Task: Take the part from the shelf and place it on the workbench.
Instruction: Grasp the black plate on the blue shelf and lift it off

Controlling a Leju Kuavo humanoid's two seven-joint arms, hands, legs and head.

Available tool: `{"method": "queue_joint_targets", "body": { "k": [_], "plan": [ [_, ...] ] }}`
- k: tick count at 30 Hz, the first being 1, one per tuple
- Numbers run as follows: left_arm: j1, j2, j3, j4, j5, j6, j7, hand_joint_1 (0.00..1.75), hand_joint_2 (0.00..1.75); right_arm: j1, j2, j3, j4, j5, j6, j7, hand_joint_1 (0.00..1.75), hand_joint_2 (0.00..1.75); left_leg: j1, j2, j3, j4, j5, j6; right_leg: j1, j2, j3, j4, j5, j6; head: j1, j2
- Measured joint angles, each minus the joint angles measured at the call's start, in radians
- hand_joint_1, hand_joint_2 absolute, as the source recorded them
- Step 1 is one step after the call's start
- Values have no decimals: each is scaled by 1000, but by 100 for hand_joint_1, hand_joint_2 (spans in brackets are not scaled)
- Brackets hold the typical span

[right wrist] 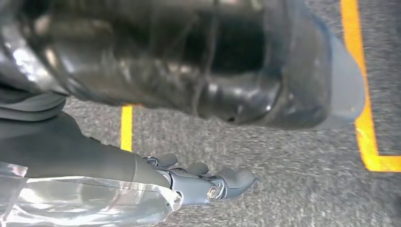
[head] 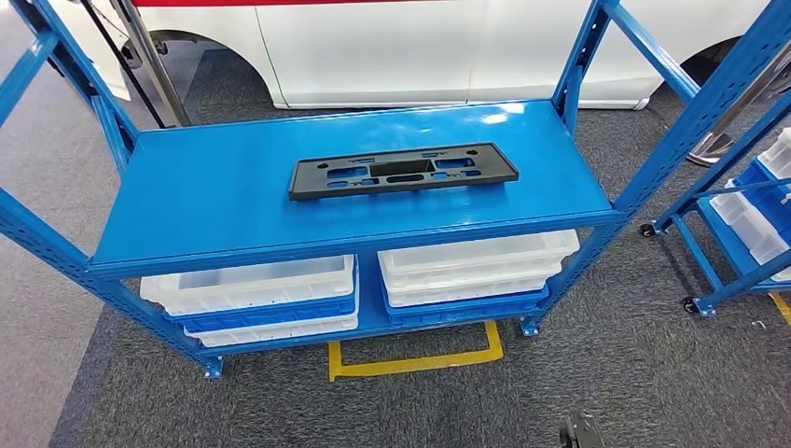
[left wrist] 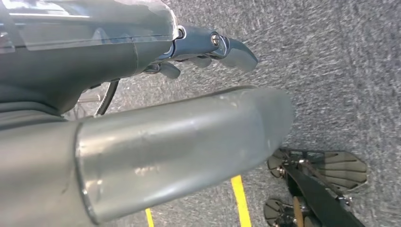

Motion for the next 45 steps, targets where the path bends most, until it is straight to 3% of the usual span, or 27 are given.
{"method": "queue_joint_targets", "body": {
  "k": [6, 19, 30, 45],
  "plan": [
    [-19, -3, 83, 36, -73, 12, 4, 0, 0, -30, -30, 99, -43, 6, -96, -56, 0, 0, 0, 0, 0, 0, 0, 0, 0, 0, 0, 0, 0, 0, 0, 0],
    [-25, -13, 154, 38, -143, 7, -17, 0, 0, -123, -71, 236, -432, 122, -171, -44, 0, 0, 0, -1, 1, 0, 1, 1, 0, -1, 1, 1, 1, 1, 0, 0],
    [-36, -13, 197, 29, -169, -36, -17, 0, 0, -257, -89, 401, -748, 199, -116, -62, 0, 0, 0, -2, 1, 1, 2, 0, 0, -2, 1, 1, 1, 1, 0, 0],
    [-46, -14, 274, 30, -189, -36, 10, 0, 0, -252, -169, 612, -1180, 338, -129, -23, 0, 0, -1, -2, -2, 0, 2, 1, 0, -2, -1, 1, 1, 1, 0, 0]
  ]
}}
